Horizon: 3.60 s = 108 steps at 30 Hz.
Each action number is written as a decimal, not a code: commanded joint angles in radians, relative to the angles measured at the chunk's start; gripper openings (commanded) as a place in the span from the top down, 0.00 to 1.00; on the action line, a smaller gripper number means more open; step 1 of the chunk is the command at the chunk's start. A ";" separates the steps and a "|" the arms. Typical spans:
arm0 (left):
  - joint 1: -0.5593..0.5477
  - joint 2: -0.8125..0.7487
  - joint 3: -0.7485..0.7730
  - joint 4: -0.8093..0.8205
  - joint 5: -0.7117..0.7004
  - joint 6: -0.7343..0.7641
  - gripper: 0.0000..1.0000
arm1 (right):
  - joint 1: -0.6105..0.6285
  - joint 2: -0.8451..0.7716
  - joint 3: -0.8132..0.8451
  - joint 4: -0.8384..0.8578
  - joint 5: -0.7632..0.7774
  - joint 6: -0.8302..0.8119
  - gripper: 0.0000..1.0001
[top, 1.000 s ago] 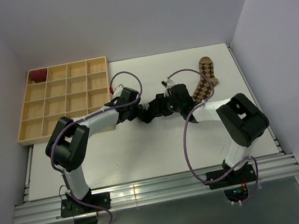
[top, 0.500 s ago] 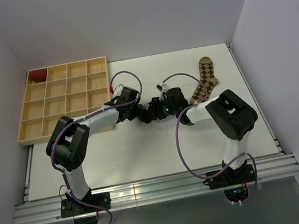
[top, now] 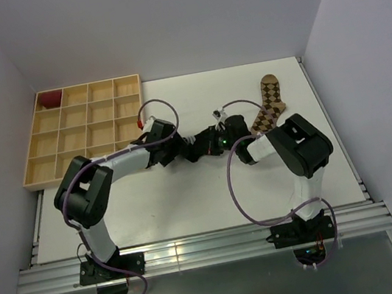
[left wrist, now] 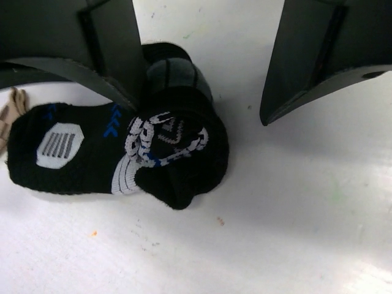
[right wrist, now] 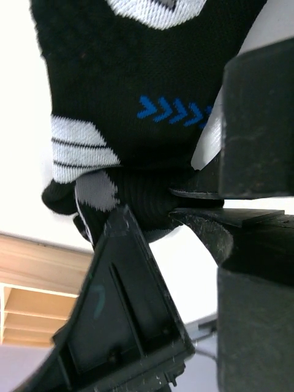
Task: Roll the socks
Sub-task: Roll the sock at the center of the board.
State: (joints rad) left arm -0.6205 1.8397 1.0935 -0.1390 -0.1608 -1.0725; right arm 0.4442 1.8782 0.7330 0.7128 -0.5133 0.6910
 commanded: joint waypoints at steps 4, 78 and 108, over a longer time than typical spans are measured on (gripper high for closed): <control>0.027 -0.108 -0.141 0.044 0.090 -0.052 0.19 | -0.067 0.081 -0.040 0.079 -0.053 0.182 1.00; 0.096 0.081 -0.228 0.485 0.202 0.197 0.67 | -0.098 0.038 0.118 -0.349 -0.013 0.081 0.79; -0.010 0.043 -0.106 0.164 0.033 0.195 0.68 | 0.255 -0.189 0.104 -0.292 0.550 -0.558 0.36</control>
State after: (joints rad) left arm -0.6140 1.8633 1.0088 0.2150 -0.1188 -0.9215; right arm 0.6758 1.6699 0.7811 0.3882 0.0109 0.1730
